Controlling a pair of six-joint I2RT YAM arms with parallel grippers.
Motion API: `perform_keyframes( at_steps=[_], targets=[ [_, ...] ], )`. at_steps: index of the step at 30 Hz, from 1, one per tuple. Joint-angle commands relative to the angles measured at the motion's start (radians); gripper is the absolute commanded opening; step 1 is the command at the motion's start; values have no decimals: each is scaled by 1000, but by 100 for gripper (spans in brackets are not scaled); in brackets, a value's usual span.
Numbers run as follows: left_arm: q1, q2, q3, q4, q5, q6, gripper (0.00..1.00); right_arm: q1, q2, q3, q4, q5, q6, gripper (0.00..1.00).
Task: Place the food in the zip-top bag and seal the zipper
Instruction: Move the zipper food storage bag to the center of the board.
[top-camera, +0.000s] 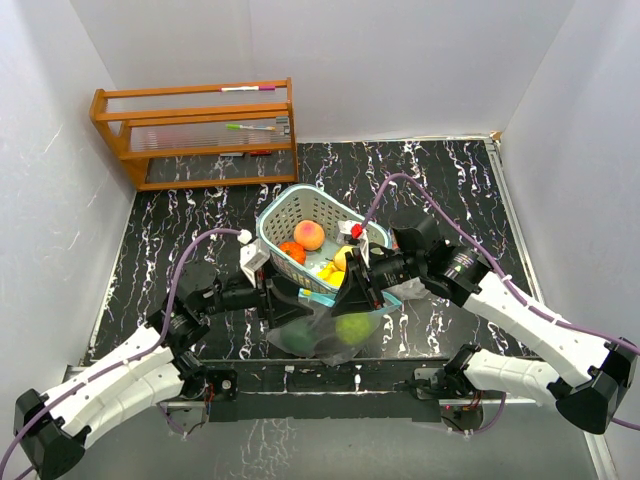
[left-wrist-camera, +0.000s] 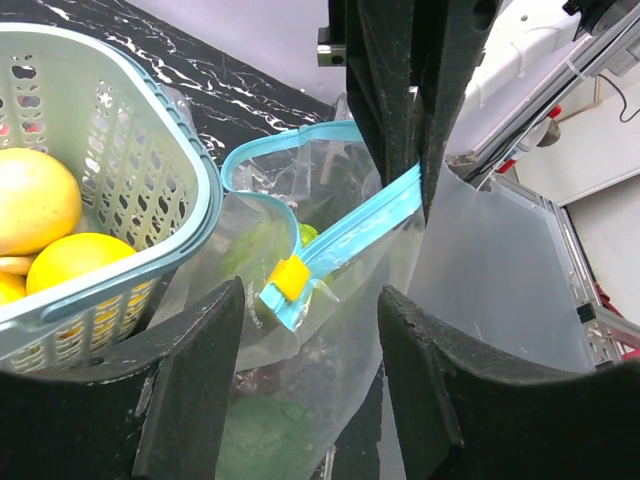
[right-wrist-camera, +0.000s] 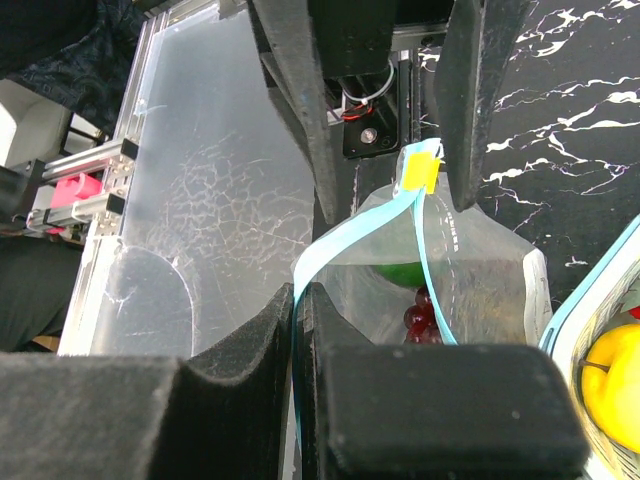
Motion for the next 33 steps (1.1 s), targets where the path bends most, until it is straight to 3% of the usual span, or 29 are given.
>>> perform_keyframes(
  at_steps=[1, 9, 12, 16, 19, 22, 27, 32, 33],
  targets=[
    [5, 28, -28, 148, 22, -46, 49, -1, -21, 8, 49, 2, -2, 8],
    [5, 8, -56, 165, 8, -69, 26, 0, -23, 12, 42, 15, 0, 8],
    [5, -14, -60, 144, -25, -71, 0, -1, -22, 16, 42, 20, 2, 8],
    [5, -28, -61, 120, -74, -72, 0, -1, -21, 19, 42, 36, 15, 9],
    [5, -26, -40, 75, -110, -51, 0, 0, -18, 29, 28, 62, 26, 19],
    [5, -30, 30, -36, -124, 26, 0, -1, -15, 59, -33, 117, 17, 39],
    [4, -57, 162, -235, -115, 194, 0, -1, -32, 137, -139, 205, -13, 65],
    [4, -84, 257, -392, -171, 297, 0, 0, -38, 257, -175, 328, -18, 73],
    [5, -88, 269, -403, -178, 313, 0, -1, -36, 283, -172, 361, -3, 82]
  ],
)
